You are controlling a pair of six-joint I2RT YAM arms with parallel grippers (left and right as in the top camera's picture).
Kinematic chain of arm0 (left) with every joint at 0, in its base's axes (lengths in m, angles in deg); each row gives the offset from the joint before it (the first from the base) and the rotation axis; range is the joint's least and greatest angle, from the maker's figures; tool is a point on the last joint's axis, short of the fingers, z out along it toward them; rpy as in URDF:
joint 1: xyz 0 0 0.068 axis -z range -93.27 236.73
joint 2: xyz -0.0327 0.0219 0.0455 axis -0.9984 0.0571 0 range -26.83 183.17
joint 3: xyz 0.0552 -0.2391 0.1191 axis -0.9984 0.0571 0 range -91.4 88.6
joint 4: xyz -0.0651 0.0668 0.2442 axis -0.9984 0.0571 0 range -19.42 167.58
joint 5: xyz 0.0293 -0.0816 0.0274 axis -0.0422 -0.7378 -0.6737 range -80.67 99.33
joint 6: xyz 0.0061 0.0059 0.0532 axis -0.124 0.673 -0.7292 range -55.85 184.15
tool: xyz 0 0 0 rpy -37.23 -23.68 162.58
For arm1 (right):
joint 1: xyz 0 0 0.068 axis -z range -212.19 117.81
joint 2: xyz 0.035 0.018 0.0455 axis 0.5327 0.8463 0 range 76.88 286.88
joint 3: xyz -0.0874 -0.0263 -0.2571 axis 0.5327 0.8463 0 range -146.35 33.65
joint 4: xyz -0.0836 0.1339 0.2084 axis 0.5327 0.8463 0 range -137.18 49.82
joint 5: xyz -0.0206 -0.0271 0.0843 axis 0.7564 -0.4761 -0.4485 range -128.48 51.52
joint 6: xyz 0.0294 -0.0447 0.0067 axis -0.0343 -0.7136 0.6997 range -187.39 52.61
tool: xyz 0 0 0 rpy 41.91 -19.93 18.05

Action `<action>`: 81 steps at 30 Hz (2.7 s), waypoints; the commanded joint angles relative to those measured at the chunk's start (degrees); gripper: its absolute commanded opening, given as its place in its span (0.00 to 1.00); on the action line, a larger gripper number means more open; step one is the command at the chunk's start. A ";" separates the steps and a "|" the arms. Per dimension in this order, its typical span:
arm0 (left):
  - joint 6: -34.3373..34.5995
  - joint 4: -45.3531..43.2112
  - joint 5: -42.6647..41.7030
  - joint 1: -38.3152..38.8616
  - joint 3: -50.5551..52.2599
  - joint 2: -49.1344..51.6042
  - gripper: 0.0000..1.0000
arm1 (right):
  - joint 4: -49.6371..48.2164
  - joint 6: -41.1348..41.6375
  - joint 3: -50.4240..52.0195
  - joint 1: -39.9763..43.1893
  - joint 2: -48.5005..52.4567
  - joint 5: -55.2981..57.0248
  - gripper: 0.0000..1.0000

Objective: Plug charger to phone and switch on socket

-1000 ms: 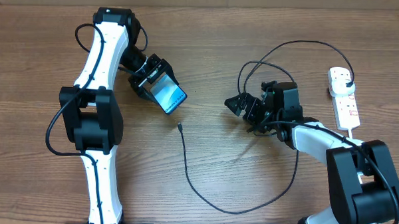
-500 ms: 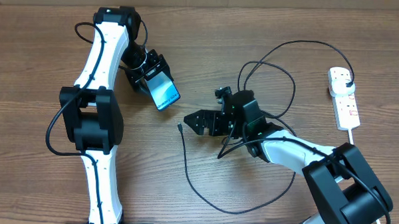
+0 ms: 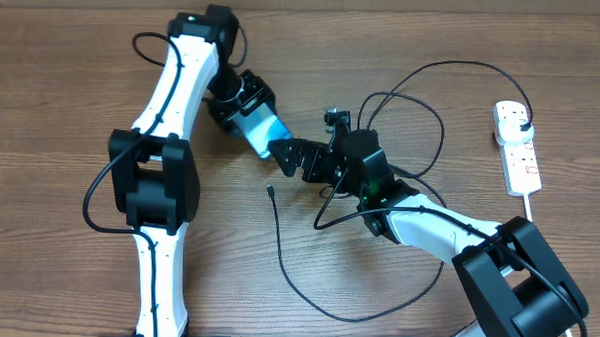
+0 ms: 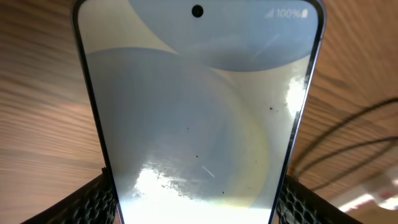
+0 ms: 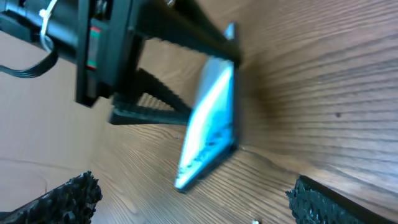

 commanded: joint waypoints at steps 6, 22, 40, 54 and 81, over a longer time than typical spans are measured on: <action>8.11 -3.28 -9.88 2.47 -1.44 -0.37 0.04 | -1.92 5.64 -1.27 0.26 1.75 2.38 1.00; 8.98 -3.37 -10.99 6.32 -1.44 -0.37 0.04 | -2.23 6.80 -3.15 2.58 3.43 7.41 0.75; 9.99 -3.78 -9.27 7.87 -1.44 -0.37 0.04 | 1.64 6.80 -3.48 3.93 3.43 7.06 0.28; 9.97 -4.02 -7.45 7.87 -1.44 -0.37 0.04 | 1.77 6.88 -3.48 3.93 3.43 3.48 0.04; -26.29 4.98 6.05 4.48 5.07 -2.80 0.56 | 5.57 9.35 -3.52 15.82 0.72 -11.78 0.04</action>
